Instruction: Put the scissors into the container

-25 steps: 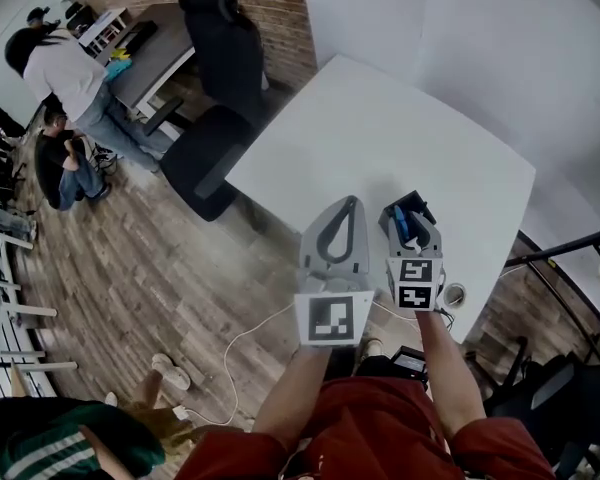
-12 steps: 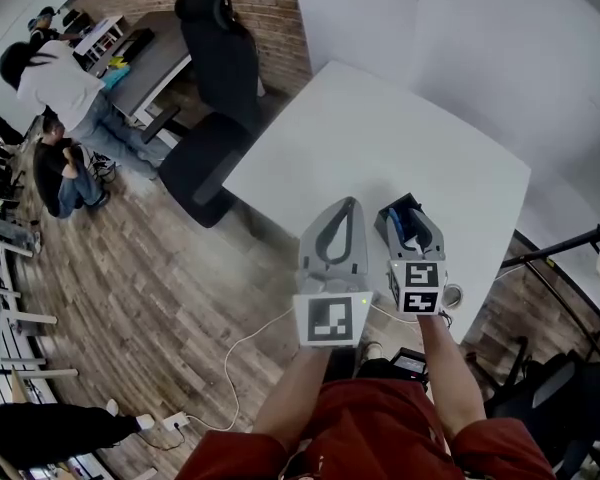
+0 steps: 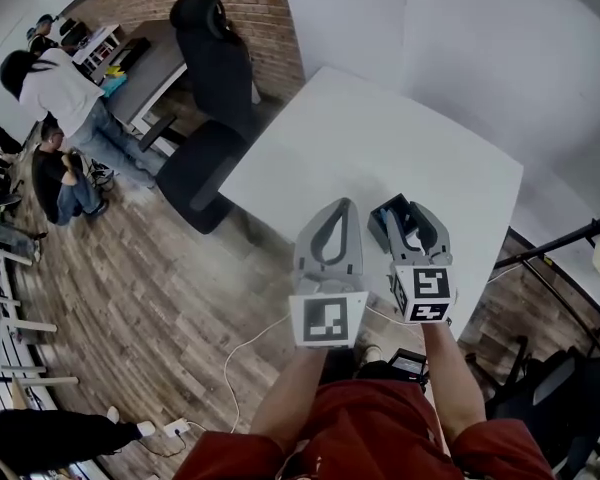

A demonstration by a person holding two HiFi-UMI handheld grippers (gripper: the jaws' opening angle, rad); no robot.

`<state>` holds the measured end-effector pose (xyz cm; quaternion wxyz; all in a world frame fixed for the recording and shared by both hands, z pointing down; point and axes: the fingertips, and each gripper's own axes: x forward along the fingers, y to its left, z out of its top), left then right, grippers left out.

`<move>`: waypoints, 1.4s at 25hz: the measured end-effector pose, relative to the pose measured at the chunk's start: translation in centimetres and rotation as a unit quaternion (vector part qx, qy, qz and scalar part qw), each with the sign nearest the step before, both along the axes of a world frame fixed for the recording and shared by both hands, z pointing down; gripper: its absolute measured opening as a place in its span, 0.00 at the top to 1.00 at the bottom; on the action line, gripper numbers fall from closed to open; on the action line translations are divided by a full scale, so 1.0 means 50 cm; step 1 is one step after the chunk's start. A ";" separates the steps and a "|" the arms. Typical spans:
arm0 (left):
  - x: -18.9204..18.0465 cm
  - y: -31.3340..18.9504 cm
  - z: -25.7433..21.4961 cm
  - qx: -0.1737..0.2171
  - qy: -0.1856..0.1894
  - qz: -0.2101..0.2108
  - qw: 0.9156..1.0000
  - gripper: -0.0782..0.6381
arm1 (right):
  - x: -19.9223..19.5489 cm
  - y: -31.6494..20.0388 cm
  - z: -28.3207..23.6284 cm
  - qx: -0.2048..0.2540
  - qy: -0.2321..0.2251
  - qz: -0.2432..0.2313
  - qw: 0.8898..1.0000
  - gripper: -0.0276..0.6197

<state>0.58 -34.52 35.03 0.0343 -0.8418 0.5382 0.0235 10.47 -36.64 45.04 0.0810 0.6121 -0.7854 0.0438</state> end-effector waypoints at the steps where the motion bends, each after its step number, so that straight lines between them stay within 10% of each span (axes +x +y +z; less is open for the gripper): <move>1: 0.002 0.002 -0.001 0.001 -0.002 0.002 1.000 0.87 | 0.005 0.003 -0.014 0.009 -0.002 0.002 1.000 0.71; 21: 0.051 0.037 -0.044 0.029 0.006 0.032 0.999 0.87 | 0.095 0.101 -0.311 0.175 -0.008 0.048 0.983 0.71; 35: 0.068 0.058 -0.068 0.040 0.000 0.038 0.998 0.87 | 0.123 0.138 -0.314 0.176 0.014 0.073 0.982 0.72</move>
